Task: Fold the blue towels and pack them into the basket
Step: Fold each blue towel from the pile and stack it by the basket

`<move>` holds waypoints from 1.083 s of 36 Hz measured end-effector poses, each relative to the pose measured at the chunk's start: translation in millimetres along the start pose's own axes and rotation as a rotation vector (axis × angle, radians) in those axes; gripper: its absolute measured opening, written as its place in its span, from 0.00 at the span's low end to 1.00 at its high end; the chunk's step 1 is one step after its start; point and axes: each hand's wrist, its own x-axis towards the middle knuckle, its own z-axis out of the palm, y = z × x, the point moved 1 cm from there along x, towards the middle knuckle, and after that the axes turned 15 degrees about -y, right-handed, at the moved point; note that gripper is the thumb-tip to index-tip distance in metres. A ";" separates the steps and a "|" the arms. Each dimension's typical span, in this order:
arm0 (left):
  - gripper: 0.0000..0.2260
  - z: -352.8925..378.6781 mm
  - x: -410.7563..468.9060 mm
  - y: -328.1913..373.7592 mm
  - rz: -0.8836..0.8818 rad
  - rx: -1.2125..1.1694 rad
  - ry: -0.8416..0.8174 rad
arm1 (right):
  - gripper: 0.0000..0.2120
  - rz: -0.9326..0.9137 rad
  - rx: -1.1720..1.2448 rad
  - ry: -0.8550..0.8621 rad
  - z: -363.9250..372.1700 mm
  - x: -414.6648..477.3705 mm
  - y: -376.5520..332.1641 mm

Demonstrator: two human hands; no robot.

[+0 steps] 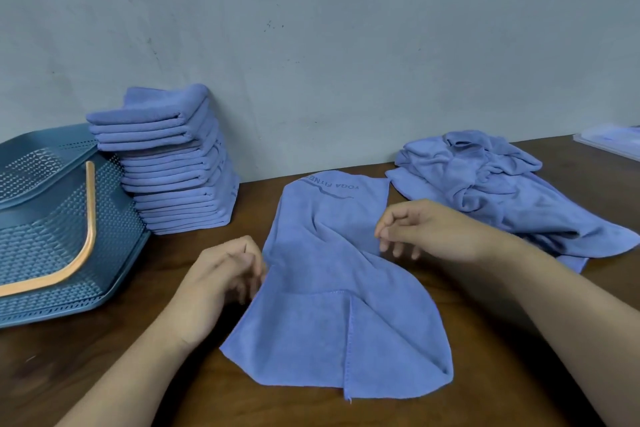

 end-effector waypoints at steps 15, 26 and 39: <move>0.23 19.5 -8.0 19.8 -0.244 0.286 -0.369 | 0.07 0.125 -0.703 0.202 17.2 13.3 15.6; 0.06 -0.8 13.0 -21.7 -0.325 0.738 0.298 | 0.28 0.306 -0.770 0.331 39.8 23.2 15.8; 0.17 -1.2 30.1 -20.5 -0.301 0.619 0.296 | 0.05 0.242 -0.395 0.349 1.4 10.0 15.2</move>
